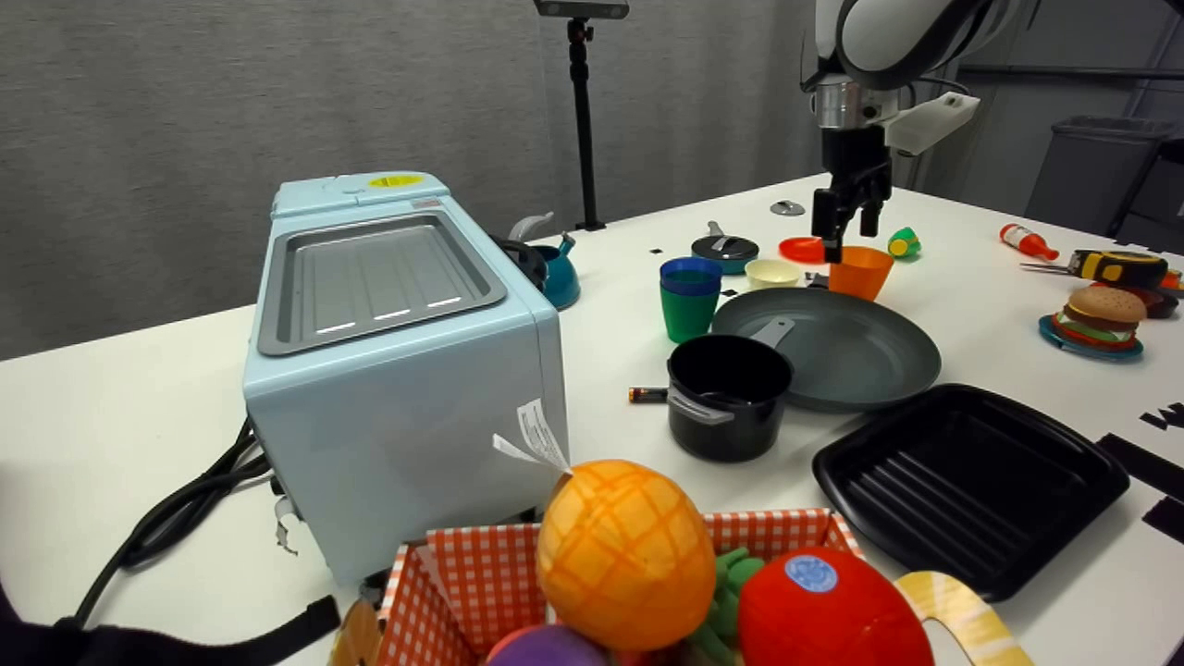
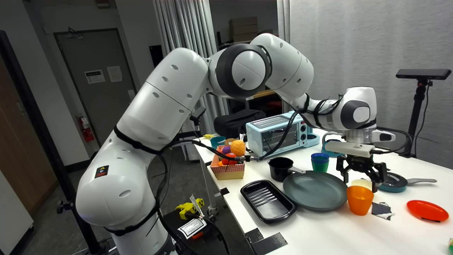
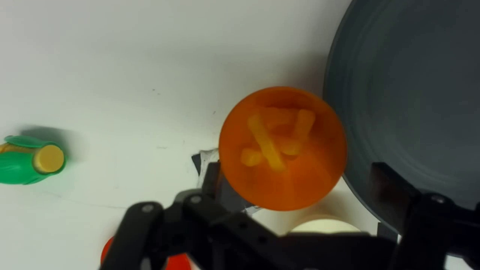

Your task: Pour some of the content from the orange cup onto the plate, pick up one object and put it on the small plate and pour it back onto the big plate, and then pour the rest of the content from the orange cup.

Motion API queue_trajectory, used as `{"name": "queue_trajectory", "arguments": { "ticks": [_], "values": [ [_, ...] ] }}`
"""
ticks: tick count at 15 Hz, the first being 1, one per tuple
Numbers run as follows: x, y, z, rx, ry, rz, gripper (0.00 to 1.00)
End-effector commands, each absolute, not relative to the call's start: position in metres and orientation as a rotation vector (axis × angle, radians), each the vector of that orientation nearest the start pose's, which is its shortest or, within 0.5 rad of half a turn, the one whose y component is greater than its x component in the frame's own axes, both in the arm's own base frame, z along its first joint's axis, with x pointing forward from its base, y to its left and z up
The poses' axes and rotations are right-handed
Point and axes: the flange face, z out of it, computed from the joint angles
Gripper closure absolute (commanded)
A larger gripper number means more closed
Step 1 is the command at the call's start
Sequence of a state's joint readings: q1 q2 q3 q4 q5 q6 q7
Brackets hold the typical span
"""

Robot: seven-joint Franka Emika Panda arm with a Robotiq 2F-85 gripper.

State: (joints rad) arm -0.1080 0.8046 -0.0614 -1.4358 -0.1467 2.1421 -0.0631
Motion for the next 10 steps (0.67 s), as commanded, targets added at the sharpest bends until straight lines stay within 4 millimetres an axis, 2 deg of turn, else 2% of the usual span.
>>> {"name": "queue_trajectory", "arguments": {
  "ticks": [1,10],
  "values": [
    [0.707,-0.126,0.203,-3.278,-0.004,0.178,0.0],
    [0.7,-0.128,0.17,-3.276,-0.013,0.267,0.0]
  ]
}}
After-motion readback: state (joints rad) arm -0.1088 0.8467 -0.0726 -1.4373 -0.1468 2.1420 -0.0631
